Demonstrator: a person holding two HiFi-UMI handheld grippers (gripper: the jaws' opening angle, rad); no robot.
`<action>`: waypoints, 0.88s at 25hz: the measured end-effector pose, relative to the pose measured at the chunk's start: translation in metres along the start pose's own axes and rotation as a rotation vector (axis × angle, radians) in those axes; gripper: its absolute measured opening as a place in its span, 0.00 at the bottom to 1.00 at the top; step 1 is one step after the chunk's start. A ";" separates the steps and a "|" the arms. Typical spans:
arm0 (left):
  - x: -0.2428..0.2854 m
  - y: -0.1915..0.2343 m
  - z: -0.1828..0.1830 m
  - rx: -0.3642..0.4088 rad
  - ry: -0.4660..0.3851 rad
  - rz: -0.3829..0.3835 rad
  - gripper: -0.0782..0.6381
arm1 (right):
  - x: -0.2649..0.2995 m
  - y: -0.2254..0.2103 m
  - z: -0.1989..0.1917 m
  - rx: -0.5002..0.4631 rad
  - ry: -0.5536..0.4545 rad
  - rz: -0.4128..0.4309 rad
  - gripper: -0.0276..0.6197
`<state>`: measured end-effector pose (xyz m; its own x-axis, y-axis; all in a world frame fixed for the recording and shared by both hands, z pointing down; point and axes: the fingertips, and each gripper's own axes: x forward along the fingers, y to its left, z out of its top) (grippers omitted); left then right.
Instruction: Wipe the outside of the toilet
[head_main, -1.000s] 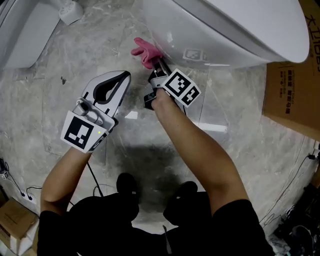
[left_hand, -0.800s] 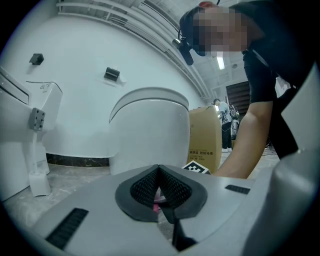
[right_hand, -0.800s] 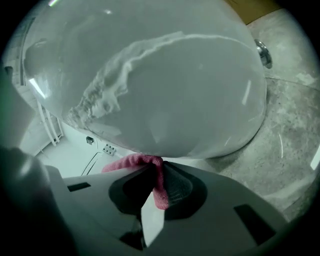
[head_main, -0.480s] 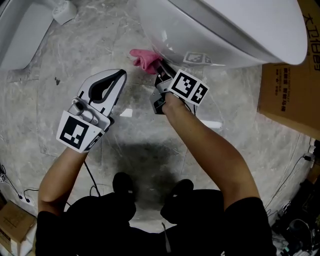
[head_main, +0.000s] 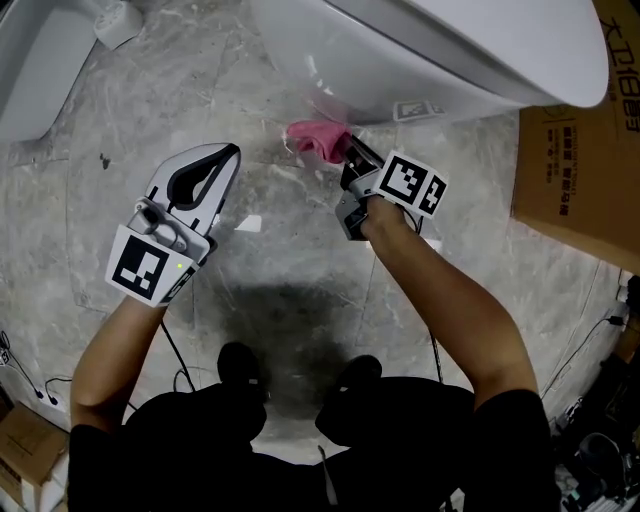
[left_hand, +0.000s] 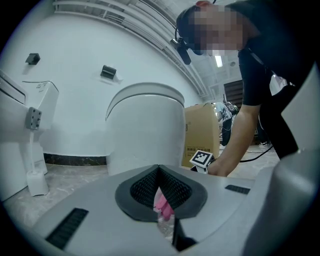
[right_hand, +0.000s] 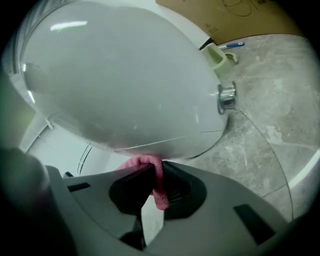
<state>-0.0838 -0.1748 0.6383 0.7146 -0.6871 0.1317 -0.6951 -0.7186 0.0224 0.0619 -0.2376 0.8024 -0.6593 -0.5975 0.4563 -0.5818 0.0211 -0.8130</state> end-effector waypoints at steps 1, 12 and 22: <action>0.000 -0.001 0.001 0.002 -0.001 0.000 0.13 | -0.005 -0.005 0.003 0.021 -0.004 -0.012 0.14; 0.011 -0.016 -0.003 0.011 0.002 -0.013 0.13 | -0.070 -0.050 0.083 -0.001 -0.129 -0.103 0.14; 0.024 -0.021 -0.010 0.016 0.025 -0.031 0.13 | -0.092 -0.067 0.195 -0.048 -0.373 -0.142 0.14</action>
<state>-0.0528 -0.1752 0.6506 0.7331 -0.6621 0.1554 -0.6715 -0.7409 0.0110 0.2542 -0.3409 0.7442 -0.3582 -0.8468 0.3933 -0.6821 -0.0503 -0.7295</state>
